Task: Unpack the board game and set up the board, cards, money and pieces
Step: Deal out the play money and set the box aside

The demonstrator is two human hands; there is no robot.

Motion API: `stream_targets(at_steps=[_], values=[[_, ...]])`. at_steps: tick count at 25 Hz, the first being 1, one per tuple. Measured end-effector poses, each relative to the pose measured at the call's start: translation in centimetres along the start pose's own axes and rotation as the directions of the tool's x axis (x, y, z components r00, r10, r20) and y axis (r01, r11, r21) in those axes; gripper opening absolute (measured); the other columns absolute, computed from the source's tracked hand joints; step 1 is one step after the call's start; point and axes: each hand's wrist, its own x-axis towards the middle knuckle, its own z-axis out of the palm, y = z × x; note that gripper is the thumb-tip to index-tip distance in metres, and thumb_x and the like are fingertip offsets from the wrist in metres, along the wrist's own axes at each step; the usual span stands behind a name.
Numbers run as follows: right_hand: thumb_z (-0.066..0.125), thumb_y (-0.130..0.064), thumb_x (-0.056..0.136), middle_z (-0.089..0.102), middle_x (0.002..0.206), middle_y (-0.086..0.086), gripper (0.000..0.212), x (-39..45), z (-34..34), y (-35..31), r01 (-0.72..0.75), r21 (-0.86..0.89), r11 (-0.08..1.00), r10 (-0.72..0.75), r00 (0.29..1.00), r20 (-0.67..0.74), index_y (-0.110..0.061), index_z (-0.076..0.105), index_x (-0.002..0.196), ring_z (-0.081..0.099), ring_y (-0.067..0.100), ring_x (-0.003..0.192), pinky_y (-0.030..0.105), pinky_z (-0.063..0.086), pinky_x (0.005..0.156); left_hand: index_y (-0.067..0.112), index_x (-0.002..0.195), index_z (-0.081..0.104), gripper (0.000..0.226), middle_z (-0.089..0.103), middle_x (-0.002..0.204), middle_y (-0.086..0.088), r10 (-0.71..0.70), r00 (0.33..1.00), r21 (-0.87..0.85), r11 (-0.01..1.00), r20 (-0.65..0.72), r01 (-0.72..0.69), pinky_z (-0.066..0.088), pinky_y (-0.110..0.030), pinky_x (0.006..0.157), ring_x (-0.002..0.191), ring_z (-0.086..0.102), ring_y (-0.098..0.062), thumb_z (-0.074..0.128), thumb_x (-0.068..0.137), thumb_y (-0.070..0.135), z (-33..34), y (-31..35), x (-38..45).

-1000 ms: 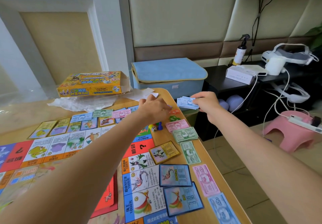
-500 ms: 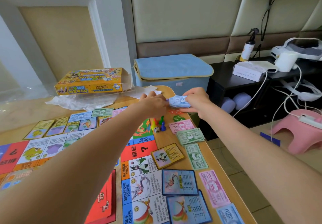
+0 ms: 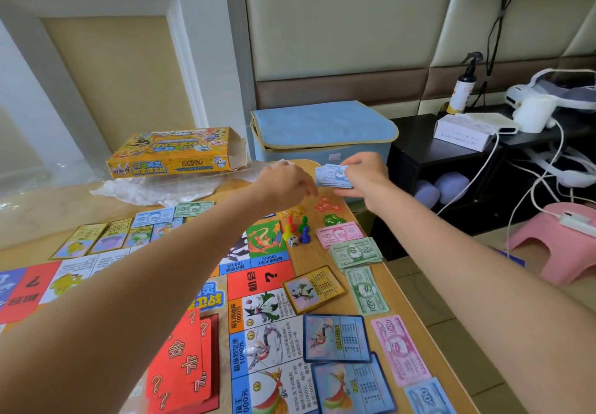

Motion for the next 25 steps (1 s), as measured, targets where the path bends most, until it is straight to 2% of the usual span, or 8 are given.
stream_targets(at_steps=[2,4,10,14,16,19,22,25], values=[[0.042,0.002,0.093,0.051,0.11,0.015,0.019,-0.6,-0.7,0.2,-0.002,-0.064,0.998,0.007,0.997,0.077,-0.004,0.057,0.102,0.061,0.031,0.086,0.033,0.057,0.058,0.022,0.114,0.067,0.041,0.057,0.126,-0.004,0.027,0.99,-0.092,0.996,0.141,-0.015,0.04,-0.034,0.098,0.116,0.049,-0.023,0.04,0.09,0.004,0.5,0.5,-0.4],[0.042,0.002,0.093,0.052,0.115,0.016,0.019,-1.0,-0.8,0.9,-0.007,-0.118,0.993,0.021,0.993,0.119,-0.004,0.058,0.1,0.062,0.034,0.091,0.034,0.058,0.056,0.024,0.116,0.066,0.046,0.053,0.129,-0.005,0.012,0.978,-0.072,0.997,0.211,0.003,0.041,-0.032,0.097,0.114,0.048,-0.024,0.038,0.089,0.0,0.9,0.6,-0.3],[0.044,0.002,0.093,0.056,0.116,0.016,0.016,-0.9,1.0,1.1,0.0,-0.072,0.997,0.006,0.997,0.08,-0.006,0.058,0.099,0.062,0.03,0.092,0.032,0.057,0.062,0.03,0.12,0.062,0.049,0.043,0.14,-0.005,-0.045,0.977,0.026,0.999,0.21,0.041,0.039,-0.032,0.102,0.121,0.043,-0.024,0.035,0.091,0.001,0.7,-0.1,0.5],[0.042,0.003,0.093,0.053,0.118,0.015,0.018,-0.5,1.2,0.3,-0.012,-0.009,1.0,0.012,0.998,0.054,-0.006,0.057,0.097,0.062,0.034,0.093,0.033,0.058,0.058,0.025,0.119,0.064,0.042,0.053,0.129,-0.006,-0.043,0.989,-0.006,0.999,0.139,0.045,0.041,-0.027,0.092,0.114,0.05,-0.023,0.038,0.092,0.005,-0.1,-0.1,0.0],[0.042,0.002,0.093,0.053,0.111,0.013,0.02,-0.3,0.0,0.0,-0.008,0.026,1.0,0.007,1.0,0.027,-0.004,0.058,0.104,0.062,0.03,0.084,0.028,0.056,0.048,0.023,0.118,0.065,0.034,0.059,0.123,-0.004,0.034,0.993,-0.089,0.996,0.117,-0.024,0.04,-0.024,0.086,0.109,0.053,-0.022,0.045,0.094,0.009,-0.4,0.7,-0.4],[0.041,0.004,0.092,0.053,0.096,0.011,0.023,-0.6,-2.1,0.3,-0.027,0.012,1.0,0.026,0.998,0.057,0.0,0.057,0.108,0.06,0.023,0.07,0.028,0.055,0.05,0.025,0.12,0.063,0.032,0.061,0.12,-0.003,0.144,0.969,-0.151,0.982,0.202,-0.114,0.044,-0.026,0.086,0.105,0.056,-0.019,0.052,0.093,0.012,0.0,1.8,-0.4],[0.043,0.005,0.092,0.052,0.095,0.013,0.021,-1.1,-3.6,1.4,-0.075,-0.016,0.997,0.076,0.993,0.092,-0.002,0.059,0.104,0.059,0.025,0.074,0.029,0.054,0.054,0.026,0.122,0.061,0.037,0.056,0.116,0.0,0.151,0.932,-0.164,0.981,0.331,-0.101,0.044,-0.025,0.086,0.104,0.053,-0.017,0.053,0.091,0.007,0.4,2.5,0.1],[0.043,0.008,0.091,0.053,0.088,0.013,0.02,-1.1,-4.5,2.3,-0.128,0.032,0.991,0.125,0.988,0.089,-0.005,0.057,0.094,0.057,0.023,0.072,0.02,0.051,0.045,0.027,0.124,0.06,0.038,0.049,0.107,0.005,0.163,0.914,-0.17,0.98,0.371,-0.106,0.041,-0.022,0.082,0.099,0.046,-0.009,0.056,0.091,0.008,0.6,2.7,0.2]])
